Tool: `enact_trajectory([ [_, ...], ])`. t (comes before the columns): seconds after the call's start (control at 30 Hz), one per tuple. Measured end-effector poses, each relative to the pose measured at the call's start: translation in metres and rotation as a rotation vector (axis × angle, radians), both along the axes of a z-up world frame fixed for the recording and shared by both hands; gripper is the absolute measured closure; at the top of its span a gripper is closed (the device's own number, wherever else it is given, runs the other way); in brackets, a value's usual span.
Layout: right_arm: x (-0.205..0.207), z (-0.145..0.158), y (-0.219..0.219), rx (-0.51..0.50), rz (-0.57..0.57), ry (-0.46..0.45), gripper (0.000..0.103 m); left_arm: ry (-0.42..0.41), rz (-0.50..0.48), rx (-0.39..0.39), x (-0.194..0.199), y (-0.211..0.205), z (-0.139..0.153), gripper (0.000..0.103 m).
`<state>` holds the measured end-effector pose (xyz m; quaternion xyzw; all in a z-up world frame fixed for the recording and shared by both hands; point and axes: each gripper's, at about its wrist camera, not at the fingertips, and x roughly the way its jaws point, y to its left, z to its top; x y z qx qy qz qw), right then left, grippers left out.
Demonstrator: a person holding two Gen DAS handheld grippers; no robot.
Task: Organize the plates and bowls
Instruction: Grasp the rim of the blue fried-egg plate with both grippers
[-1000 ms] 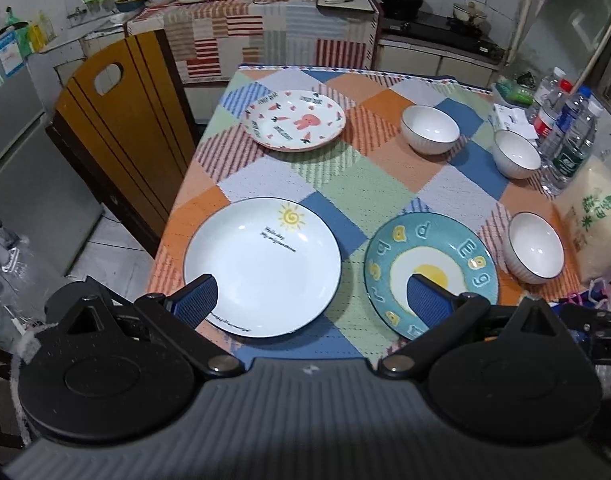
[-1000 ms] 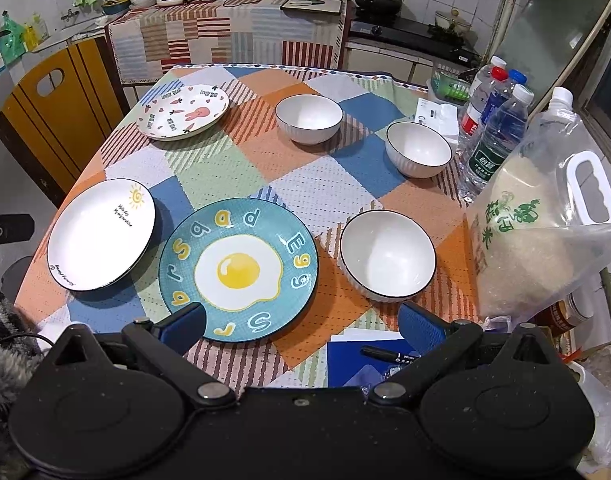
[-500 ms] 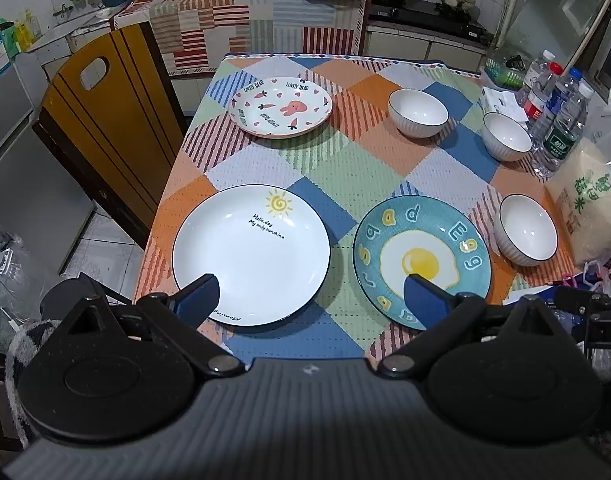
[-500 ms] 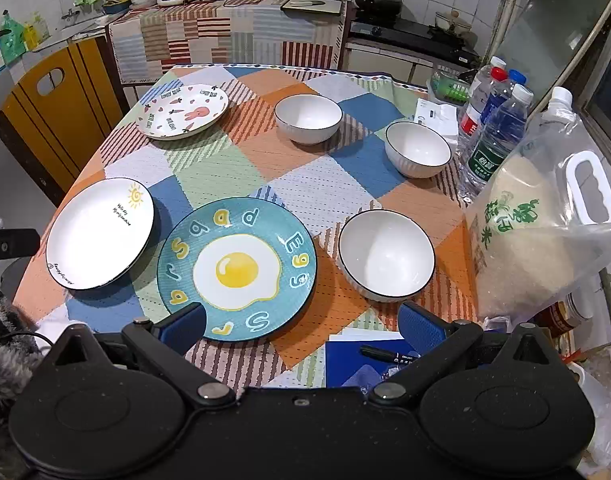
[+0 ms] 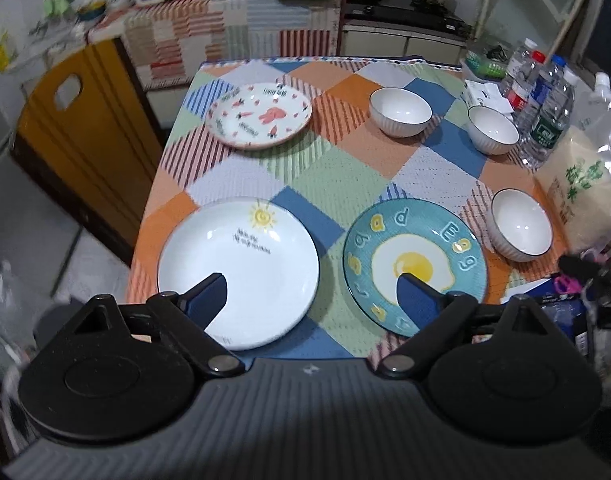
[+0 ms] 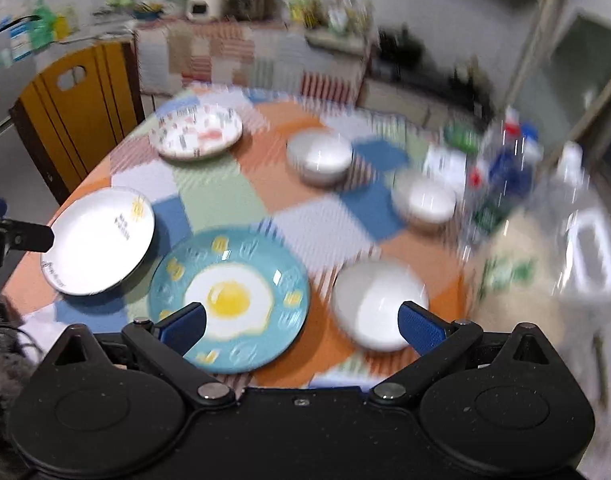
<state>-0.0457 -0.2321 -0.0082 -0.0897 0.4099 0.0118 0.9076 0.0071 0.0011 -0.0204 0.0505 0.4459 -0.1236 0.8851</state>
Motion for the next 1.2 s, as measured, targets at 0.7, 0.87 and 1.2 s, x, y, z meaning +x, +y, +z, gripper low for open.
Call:
enact_trajectory([
  [0.7, 0.042, -0.155, -0.054, 0.538, -0.031, 0.139, 0.028, 0.105, -0.355, -0.010, 0.121, -0.062, -0.104, 0.013],
  [0.87, 0.047, -0.173, -0.054, 0.612, -0.074, 0.196, 0.046, 0.139, -0.394, -0.005, 0.141, -0.065, -0.129, 0.030],
  [1.2, 0.047, -0.194, -0.055, 0.626, -0.119, 0.177, 0.080, 0.300, -0.405, -0.030, 0.160, -0.071, -0.169, 0.080],
])
